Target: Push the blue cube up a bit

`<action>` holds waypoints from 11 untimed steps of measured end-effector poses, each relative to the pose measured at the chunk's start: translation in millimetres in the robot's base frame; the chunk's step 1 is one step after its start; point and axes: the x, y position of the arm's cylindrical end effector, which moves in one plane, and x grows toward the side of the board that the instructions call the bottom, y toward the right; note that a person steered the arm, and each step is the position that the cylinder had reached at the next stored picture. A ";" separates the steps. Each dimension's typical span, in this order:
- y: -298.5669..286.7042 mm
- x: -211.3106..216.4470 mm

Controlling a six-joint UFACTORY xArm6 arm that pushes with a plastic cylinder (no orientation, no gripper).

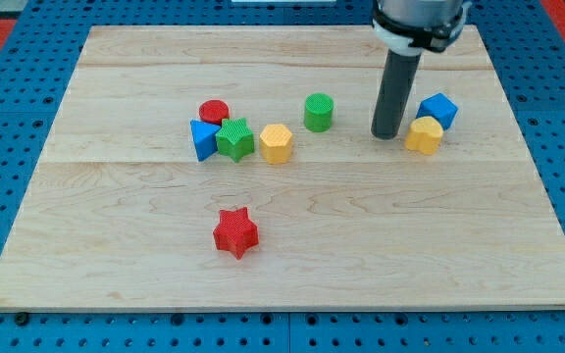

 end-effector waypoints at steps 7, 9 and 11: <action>114.8 26.3; 90.4 14.2; 73.9 -4.4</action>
